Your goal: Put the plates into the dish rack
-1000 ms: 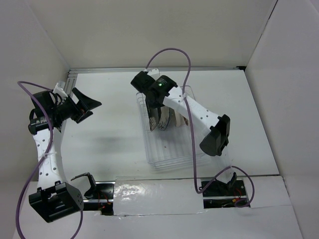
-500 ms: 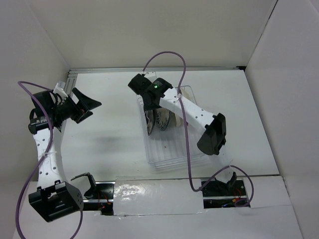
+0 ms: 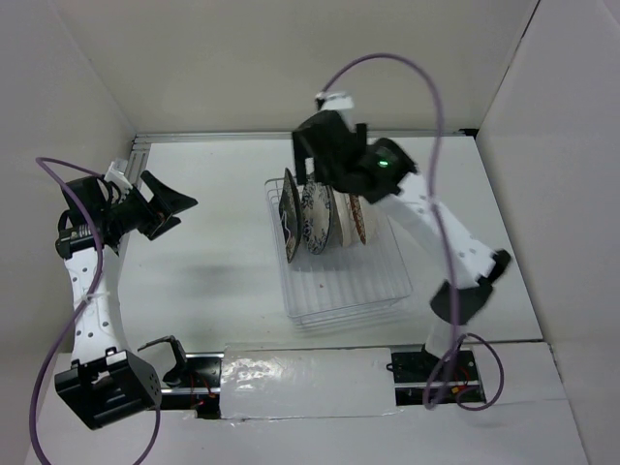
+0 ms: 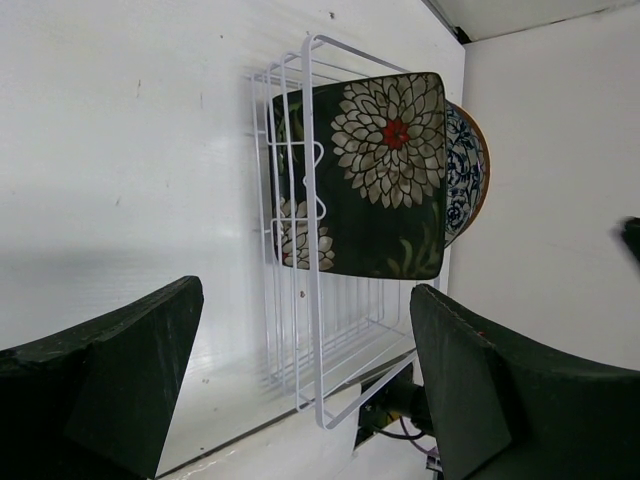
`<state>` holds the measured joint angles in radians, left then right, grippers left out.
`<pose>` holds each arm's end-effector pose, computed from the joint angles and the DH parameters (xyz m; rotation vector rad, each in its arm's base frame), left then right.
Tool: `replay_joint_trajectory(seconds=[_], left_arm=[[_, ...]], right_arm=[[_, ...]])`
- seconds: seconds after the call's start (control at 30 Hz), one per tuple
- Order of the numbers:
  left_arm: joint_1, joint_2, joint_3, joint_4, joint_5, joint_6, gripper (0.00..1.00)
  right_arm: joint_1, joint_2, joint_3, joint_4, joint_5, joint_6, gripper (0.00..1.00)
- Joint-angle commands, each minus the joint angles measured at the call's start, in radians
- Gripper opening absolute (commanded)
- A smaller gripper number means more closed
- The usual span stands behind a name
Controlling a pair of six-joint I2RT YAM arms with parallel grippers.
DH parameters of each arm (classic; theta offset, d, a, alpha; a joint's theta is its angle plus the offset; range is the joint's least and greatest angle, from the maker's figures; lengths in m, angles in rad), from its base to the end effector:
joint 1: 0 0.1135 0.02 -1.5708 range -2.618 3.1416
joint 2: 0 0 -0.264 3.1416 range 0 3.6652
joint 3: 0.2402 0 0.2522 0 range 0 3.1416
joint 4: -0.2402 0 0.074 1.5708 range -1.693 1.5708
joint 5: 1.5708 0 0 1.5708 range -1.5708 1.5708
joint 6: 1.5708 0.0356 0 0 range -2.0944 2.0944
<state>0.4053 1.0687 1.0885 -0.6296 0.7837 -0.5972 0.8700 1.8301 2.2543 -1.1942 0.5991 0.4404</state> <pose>0.2103 0.0629 0.3529 -0.6067 2.0397 -0.9595 0.2478 0.2626 0.4522 -0.1850 2.1756 0.0282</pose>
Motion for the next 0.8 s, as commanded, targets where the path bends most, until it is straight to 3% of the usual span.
replay_joint_trajectory(seconds=[0.0, 0.13, 0.23, 0.27, 0.4, 0.53, 0.77], left_arm=[[0.0, 0.01, 0.047, 0.004, 0.009, 0.034, 0.97], [0.0, 0.011, 0.041, 0.019, 0.029, 0.025, 0.97], [0.0, 0.017, 0.027, 0.039, 0.046, 0.013, 0.97], [0.0, 0.016, 0.024, 0.051, 0.066, 0.008, 0.96], [0.0, 0.023, 0.019, 0.051, 0.074, 0.013, 0.96], [0.0, 0.024, 0.019, 0.048, 0.068, 0.02, 0.97], [0.0, 0.01, 0.011, 0.045, 0.069, 0.022, 0.97]], right_arm=[[-0.06, -0.276, -0.118, 0.137, 0.126, -0.074, 1.0], [-0.275, -0.561, -0.399, 0.281, 0.102, -0.045, 1.0], [-0.458, -0.652, -0.579, 0.337, -0.095, 0.021, 1.0], [-0.592, -0.692, -0.655, 0.358, -0.23, 0.027, 1.0], [-0.899, -0.744, -0.798, 0.396, -0.496, 0.078, 1.0], [-0.974, -0.792, -0.916, 0.459, -0.527, 0.103, 1.0], [-0.965, -0.795, -0.954, 0.47, -0.512, 0.112, 1.0]])
